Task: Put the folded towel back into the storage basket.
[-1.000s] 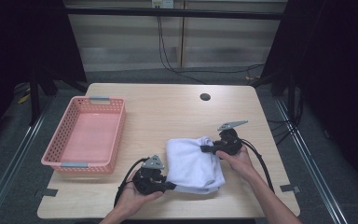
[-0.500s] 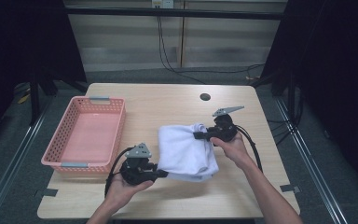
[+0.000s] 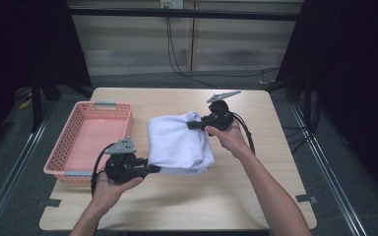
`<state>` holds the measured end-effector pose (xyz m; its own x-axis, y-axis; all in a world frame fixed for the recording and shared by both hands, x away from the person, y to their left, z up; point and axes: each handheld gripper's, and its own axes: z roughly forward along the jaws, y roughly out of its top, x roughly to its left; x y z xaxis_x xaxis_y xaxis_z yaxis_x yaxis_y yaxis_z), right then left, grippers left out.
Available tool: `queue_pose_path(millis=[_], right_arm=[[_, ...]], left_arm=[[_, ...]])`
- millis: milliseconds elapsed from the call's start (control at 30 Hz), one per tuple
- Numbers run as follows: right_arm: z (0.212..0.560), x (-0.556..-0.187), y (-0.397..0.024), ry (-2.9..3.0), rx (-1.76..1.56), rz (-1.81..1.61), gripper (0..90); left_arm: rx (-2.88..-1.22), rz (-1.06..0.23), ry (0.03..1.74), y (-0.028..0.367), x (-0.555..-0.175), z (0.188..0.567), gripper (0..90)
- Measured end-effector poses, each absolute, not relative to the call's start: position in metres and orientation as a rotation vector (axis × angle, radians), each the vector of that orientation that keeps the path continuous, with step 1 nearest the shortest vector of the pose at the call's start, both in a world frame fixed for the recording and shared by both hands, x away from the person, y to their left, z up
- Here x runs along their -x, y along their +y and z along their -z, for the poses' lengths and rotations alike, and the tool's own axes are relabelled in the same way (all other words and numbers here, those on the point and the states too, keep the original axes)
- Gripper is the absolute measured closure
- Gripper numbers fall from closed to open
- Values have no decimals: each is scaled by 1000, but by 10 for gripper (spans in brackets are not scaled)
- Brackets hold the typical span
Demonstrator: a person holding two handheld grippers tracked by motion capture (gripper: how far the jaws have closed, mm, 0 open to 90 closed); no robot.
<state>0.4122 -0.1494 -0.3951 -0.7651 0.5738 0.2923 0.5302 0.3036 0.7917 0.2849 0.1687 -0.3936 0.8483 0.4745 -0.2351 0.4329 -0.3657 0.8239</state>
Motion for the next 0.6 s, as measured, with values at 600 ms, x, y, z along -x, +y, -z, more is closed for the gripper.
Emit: queue_pose_path(millis=[600], right_arm=[[366,-443,-86,2515,-986,-1574,697]], left_arm=[[-1879,-140,763,233,-291,370,738]])
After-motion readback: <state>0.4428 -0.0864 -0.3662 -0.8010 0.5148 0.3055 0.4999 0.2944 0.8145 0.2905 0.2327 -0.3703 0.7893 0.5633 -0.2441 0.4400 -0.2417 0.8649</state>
